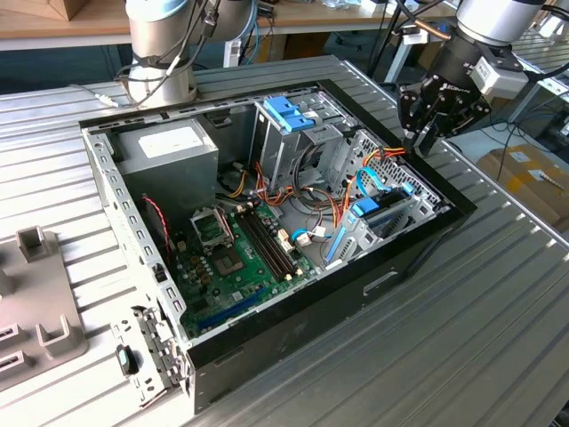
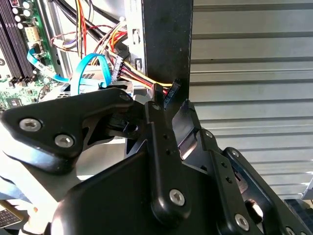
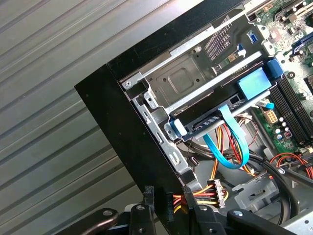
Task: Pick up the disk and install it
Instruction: 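Insert the second disk wire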
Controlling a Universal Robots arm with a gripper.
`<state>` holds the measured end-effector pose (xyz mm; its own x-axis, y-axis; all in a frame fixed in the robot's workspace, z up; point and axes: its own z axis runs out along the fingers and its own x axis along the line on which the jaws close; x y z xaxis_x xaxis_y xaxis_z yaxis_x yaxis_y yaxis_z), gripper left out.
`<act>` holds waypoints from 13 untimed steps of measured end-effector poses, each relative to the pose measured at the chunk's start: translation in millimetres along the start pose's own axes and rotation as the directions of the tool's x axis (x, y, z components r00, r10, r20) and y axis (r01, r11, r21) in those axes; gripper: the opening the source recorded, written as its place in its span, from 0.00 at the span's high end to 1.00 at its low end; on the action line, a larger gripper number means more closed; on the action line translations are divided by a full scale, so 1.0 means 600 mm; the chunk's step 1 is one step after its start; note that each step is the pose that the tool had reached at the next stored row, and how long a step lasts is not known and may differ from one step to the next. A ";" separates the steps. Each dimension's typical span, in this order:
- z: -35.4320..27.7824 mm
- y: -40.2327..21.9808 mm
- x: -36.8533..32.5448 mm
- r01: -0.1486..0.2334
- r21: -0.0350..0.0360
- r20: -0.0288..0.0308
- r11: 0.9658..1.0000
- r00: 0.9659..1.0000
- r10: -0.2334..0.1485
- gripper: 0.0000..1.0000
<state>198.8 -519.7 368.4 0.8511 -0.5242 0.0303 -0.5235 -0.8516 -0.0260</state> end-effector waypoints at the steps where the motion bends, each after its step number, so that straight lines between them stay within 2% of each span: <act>1: 0.000 0.000 0.000 0.000 0.000 0.000 1.000 1.000 0.000 0.64; 2: 0.000 0.000 0.000 0.000 0.000 0.000 1.000 1.000 0.000 0.66; 4: 0.000 0.000 0.000 0.000 0.000 0.000 1.000 1.000 0.000 0.79; 13: 0.002 0.000 0.000 0.000 0.000 0.000 1.000 1.000 0.000 0.79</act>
<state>198.8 -519.6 367.1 0.8511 -0.5242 0.0302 -0.5236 -0.8516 -0.0261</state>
